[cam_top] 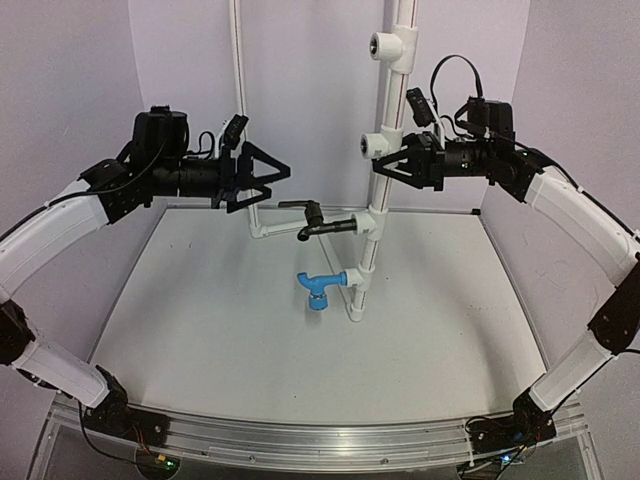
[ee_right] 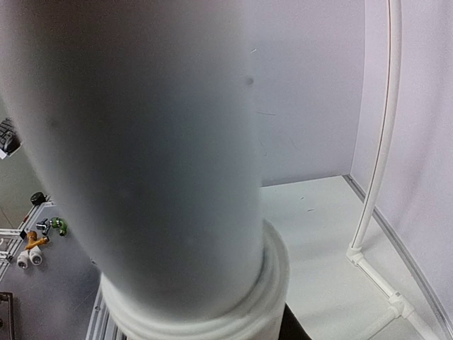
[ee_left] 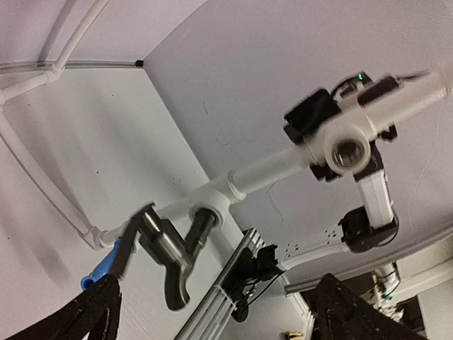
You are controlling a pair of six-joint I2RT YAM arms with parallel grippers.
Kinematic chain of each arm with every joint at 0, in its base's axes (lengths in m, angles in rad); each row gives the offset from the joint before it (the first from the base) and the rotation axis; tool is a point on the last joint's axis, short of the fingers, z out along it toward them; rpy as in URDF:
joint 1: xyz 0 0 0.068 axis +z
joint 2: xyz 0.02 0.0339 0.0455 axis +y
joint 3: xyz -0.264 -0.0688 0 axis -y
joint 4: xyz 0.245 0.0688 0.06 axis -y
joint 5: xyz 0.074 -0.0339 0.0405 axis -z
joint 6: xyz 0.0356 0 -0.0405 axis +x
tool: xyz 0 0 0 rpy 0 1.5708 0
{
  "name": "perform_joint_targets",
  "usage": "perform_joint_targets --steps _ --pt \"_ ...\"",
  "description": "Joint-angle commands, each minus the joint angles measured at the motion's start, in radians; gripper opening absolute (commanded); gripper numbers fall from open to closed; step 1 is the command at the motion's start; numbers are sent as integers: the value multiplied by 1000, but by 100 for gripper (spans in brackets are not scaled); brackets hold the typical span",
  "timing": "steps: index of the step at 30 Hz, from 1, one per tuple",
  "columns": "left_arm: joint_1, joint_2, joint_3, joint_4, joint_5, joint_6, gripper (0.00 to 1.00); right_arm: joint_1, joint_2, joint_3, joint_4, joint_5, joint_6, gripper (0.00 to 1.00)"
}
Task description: Install the water faucets
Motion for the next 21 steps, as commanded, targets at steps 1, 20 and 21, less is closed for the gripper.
perform_joint_targets --steps 1,20,21 --pt "84 156 131 -3 202 -178 91 -16 4 -45 -177 50 39 0" --pt "77 434 340 67 439 -287 79 -16 -8 -54 -177 66 32 0" --pt "72 440 347 59 440 -284 79 -16 -7 -53 -177 66 32 0"
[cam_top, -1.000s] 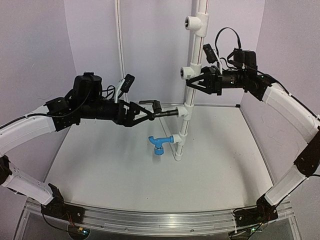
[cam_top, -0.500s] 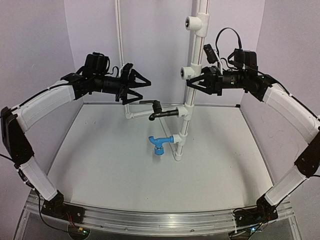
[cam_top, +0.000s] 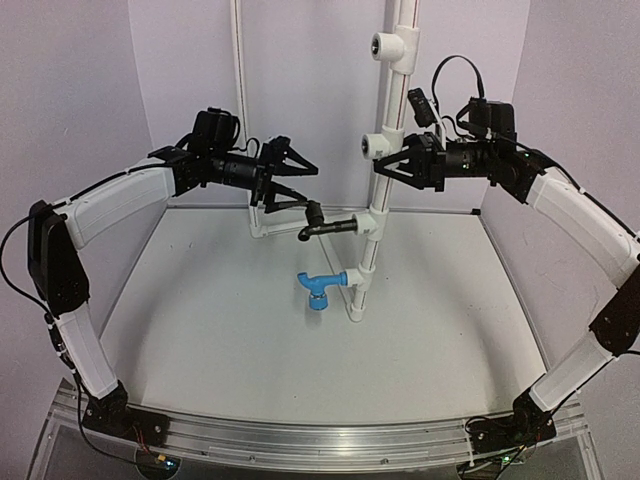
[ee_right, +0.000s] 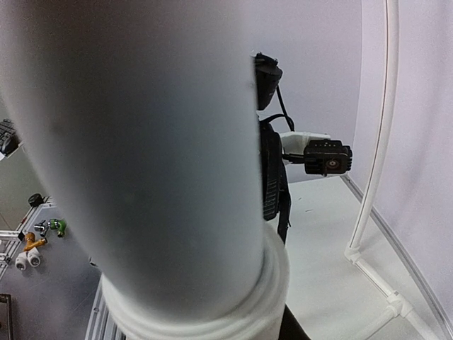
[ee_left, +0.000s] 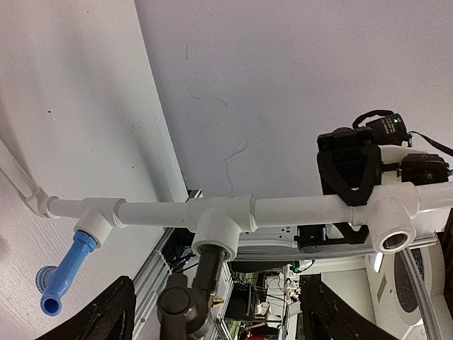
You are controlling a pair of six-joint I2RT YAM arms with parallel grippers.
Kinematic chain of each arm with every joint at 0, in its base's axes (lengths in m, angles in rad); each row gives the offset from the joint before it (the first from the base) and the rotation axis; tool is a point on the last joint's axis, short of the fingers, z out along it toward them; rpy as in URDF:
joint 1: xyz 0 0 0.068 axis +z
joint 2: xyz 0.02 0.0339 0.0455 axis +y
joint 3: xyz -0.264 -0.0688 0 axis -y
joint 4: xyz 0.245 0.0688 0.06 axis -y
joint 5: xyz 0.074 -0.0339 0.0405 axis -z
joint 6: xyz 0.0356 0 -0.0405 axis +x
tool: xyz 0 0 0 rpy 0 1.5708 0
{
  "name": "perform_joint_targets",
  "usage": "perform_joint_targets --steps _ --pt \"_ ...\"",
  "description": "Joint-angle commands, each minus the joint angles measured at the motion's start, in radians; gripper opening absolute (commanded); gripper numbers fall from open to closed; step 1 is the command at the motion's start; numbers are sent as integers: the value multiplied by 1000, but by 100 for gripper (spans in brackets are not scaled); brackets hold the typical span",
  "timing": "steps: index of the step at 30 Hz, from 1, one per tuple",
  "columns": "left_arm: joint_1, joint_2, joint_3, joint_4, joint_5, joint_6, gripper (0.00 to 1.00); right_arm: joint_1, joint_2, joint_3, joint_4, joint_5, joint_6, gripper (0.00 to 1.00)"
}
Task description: Install the water faucets
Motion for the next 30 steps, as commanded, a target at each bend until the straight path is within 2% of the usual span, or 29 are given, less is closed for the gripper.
perform_joint_targets --steps 1,16,18,24,30 --pt "-24 29 77 12 54 -4 78 -16 6 -42 -178 55 32 0" --pt "-57 69 89 -26 -14 -4 77 -16 7 -41 -177 56 33 0" --pt "-65 62 91 6 7 3 74 -16 8 -42 -178 57 32 0" --pt "-78 -6 45 111 4 41 55 -16 9 -43 -178 60 34 0" --pt "-80 -43 3 183 -10 44 48 -17 11 -46 -178 61 35 0"
